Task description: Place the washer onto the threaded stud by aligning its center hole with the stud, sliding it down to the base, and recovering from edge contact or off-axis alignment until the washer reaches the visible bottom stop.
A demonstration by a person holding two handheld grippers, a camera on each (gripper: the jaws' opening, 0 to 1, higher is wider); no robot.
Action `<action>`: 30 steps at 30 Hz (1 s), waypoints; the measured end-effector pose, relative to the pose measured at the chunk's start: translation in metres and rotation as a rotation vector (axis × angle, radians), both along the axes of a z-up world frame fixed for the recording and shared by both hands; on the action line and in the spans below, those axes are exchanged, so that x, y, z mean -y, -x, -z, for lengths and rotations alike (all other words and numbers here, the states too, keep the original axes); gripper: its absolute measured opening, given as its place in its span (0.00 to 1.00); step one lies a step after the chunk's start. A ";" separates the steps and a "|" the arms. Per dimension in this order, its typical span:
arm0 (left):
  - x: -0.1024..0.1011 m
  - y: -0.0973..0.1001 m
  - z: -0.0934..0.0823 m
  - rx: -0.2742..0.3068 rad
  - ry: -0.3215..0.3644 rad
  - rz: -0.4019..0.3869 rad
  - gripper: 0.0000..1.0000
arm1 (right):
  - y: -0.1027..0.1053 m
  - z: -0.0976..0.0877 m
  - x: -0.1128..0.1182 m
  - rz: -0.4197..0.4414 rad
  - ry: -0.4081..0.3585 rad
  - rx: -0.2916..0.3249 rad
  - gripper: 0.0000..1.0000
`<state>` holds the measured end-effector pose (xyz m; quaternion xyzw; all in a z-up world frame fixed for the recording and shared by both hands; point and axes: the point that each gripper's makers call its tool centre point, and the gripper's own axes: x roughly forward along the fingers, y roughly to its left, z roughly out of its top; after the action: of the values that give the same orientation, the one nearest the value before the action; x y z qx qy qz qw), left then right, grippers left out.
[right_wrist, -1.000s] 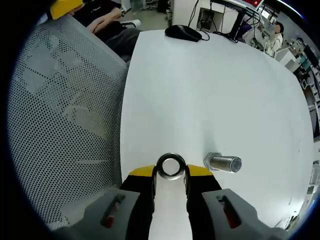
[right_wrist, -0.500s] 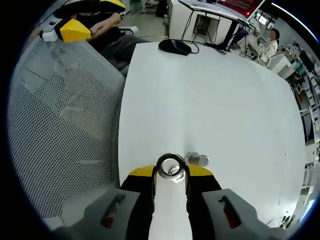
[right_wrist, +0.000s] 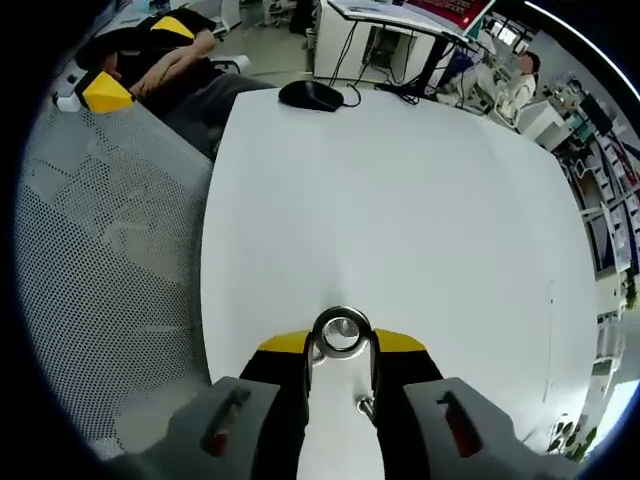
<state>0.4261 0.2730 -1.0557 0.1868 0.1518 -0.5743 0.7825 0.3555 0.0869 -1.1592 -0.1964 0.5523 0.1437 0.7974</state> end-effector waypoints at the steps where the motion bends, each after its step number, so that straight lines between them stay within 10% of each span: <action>1: 0.000 0.000 0.000 0.000 0.001 -0.001 0.36 | -0.002 0.003 0.002 -0.007 0.009 -0.009 0.24; 30: 0.000 0.001 0.002 -0.012 -0.011 0.000 0.34 | -0.002 0.041 0.004 -0.027 0.020 -0.125 0.24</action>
<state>0.4249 0.2734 -1.0576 0.1876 0.1596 -0.5746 0.7805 0.3579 0.0831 -1.2004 -0.2021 0.5999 0.1609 0.7573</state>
